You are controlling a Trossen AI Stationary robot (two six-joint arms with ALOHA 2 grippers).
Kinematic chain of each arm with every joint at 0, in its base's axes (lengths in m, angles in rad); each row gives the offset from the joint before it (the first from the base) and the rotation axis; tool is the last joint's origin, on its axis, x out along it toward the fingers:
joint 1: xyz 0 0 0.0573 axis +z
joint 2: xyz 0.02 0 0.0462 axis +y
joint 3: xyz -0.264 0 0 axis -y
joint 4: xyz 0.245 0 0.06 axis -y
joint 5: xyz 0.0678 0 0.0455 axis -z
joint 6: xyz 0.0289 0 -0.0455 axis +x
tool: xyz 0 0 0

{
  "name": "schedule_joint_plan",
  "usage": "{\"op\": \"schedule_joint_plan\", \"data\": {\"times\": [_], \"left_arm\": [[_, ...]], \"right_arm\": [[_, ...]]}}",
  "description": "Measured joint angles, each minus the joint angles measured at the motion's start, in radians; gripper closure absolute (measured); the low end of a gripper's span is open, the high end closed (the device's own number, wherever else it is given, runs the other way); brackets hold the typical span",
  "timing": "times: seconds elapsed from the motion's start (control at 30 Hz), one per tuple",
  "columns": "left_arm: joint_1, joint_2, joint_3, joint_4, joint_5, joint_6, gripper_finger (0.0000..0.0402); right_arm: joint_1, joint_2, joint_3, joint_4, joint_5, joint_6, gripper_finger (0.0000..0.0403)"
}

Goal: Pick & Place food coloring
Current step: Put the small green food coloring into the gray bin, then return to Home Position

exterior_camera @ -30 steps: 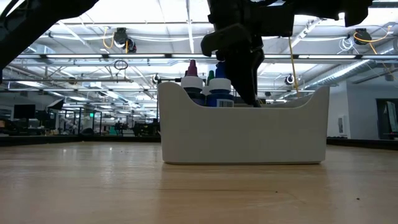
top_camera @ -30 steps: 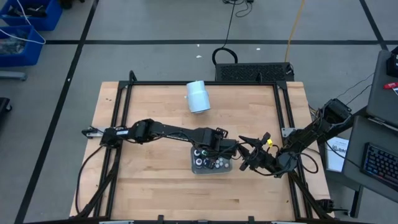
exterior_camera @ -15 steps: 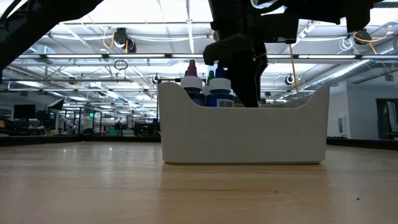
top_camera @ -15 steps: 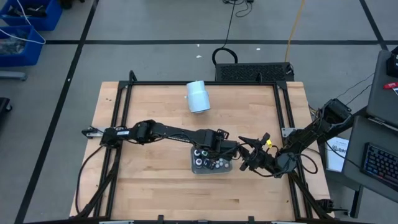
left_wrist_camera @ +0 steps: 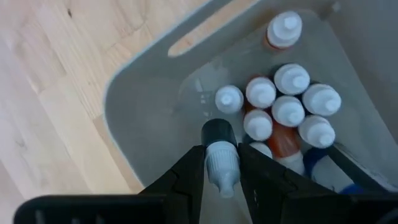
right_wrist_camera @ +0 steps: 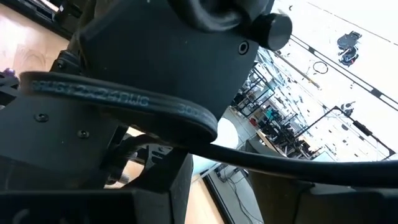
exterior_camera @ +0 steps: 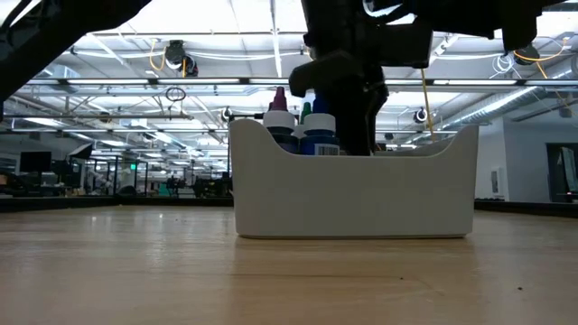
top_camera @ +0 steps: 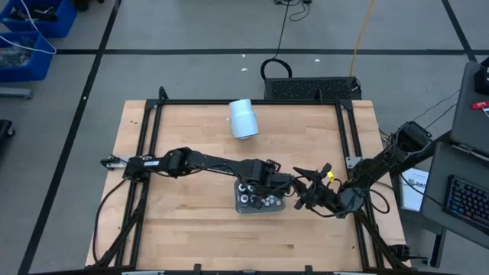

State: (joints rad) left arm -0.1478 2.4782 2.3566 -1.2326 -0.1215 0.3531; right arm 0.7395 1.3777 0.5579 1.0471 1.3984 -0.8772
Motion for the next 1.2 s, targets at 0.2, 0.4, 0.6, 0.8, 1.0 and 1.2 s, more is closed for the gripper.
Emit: {"op": "schedule_joint_plan", "data": {"times": [0.2,0.4,0.6,0.8,1.0,1.2], "left_arm": [[0.001,0.014,0.001,0.002,-0.014,-0.006,0.03],[0.006,0.015,0.001,0.009,-0.018,-0.007,0.03],[0.009,0.015,0.0,0.004,-0.01,0.008,0.0299],[0.01,0.016,-0.001,0.002,0.025,0.005,0.029],[0.01,0.017,-0.001,0.005,0.025,-0.007,0.0251],[0.009,0.016,-0.001,0.01,0.001,-0.008,0.0236]], "right_arm": [[0.0,0.0,-0.001,-0.015,0.01,0.002,0.0264],[0.0,0.0,-0.001,-0.006,0.041,0.002,0.0264],[0.0,0.0,-0.001,-0.008,0.045,0.002,0.0264],[0.0,-0.001,-0.002,-0.029,0.045,0.005,0.0264],[0.0,-0.001,-0.006,-0.027,0.044,0.006,0.0264],[0.0,-0.001,-0.007,-0.027,0.045,0.005,0.0264]]}}
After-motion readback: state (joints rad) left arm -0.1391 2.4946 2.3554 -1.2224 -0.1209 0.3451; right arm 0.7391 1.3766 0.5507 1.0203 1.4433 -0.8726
